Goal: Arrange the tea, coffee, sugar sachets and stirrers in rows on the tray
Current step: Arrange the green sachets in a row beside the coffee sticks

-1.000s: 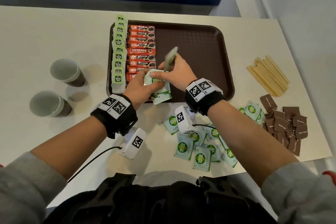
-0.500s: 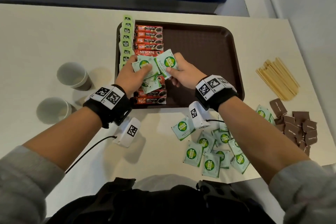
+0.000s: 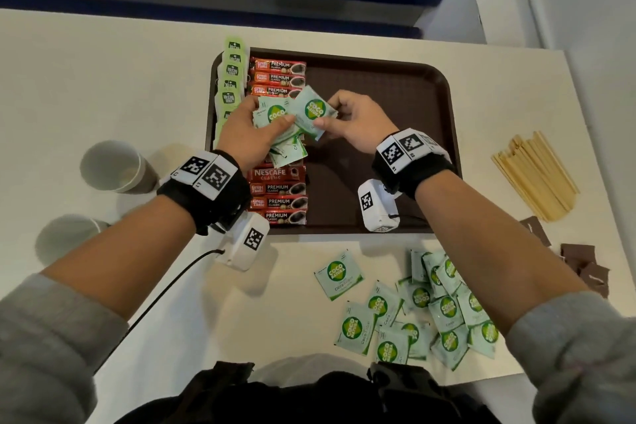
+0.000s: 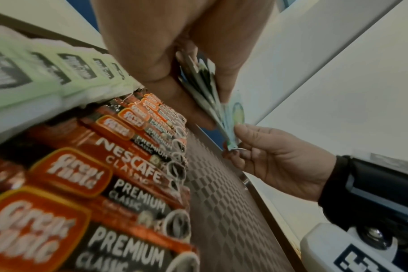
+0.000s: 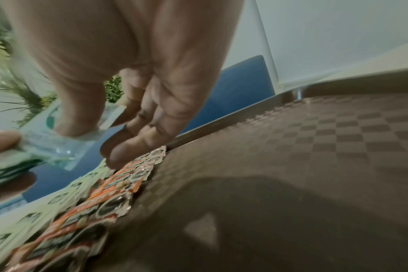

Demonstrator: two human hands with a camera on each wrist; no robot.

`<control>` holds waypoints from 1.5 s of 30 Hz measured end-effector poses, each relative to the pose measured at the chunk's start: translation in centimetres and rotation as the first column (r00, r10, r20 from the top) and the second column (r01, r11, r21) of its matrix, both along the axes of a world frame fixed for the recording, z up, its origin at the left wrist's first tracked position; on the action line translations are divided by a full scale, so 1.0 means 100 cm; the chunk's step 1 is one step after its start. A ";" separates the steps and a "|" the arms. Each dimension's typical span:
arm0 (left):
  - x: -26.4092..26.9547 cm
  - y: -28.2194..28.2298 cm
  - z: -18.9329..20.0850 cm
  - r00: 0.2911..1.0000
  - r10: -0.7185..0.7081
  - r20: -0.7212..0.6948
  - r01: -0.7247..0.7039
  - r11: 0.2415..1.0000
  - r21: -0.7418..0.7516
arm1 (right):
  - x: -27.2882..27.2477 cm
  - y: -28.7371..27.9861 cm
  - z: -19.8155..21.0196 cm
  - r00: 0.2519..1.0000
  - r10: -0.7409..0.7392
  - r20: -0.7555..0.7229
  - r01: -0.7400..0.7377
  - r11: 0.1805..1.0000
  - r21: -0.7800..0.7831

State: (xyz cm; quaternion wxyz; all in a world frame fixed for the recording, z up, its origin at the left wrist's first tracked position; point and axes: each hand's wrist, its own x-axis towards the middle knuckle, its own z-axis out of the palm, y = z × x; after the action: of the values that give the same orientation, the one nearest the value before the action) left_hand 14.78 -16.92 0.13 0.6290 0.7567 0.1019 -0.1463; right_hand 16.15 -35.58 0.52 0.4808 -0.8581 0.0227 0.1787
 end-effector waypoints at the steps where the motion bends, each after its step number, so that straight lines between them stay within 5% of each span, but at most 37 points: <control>1: 0.005 -0.001 -0.002 1.000 0.014 -0.002 -0.014 1.000 0.023 | 0.006 -0.002 -0.002 0.999 -0.036 0.005 0.036 0.999 0.030; 4: 0.018 0.001 -0.005 0.998 0.060 -0.010 -0.059 0.996 0.068 | 0.022 -0.008 -0.003 0.994 -0.107 0.018 0.106 0.992 0.062; 11: 0.038 0.006 -0.005 0.993 0.112 -0.045 -0.109 0.992 0.066 | 0.064 -0.020 -0.016 0.993 -0.081 0.081 0.101 0.949 -0.299; 17: 0.043 0.000 -0.004 0.995 0.091 -0.039 -0.089 0.994 0.062 | 0.080 -0.020 -0.024 0.995 -0.067 0.077 0.094 0.896 -0.434; 21: 0.045 -0.004 -0.004 0.997 0.076 -0.031 -0.074 0.995 0.062 | 0.078 -0.017 -0.034 0.980 -0.093 0.178 0.165 0.880 -0.446; 45: 0.045 -0.005 -0.011 0.995 0.076 -0.059 -0.076 0.997 0.013 | 0.088 -0.009 -0.033 0.987 0.037 0.159 0.057 0.832 -0.551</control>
State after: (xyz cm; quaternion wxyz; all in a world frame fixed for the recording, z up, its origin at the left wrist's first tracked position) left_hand 19.28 -17.38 -0.97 0.6268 0.7509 0.1502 -0.1443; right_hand 24.93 -36.47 -2.81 0.2128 -0.9721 0.0385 0.0910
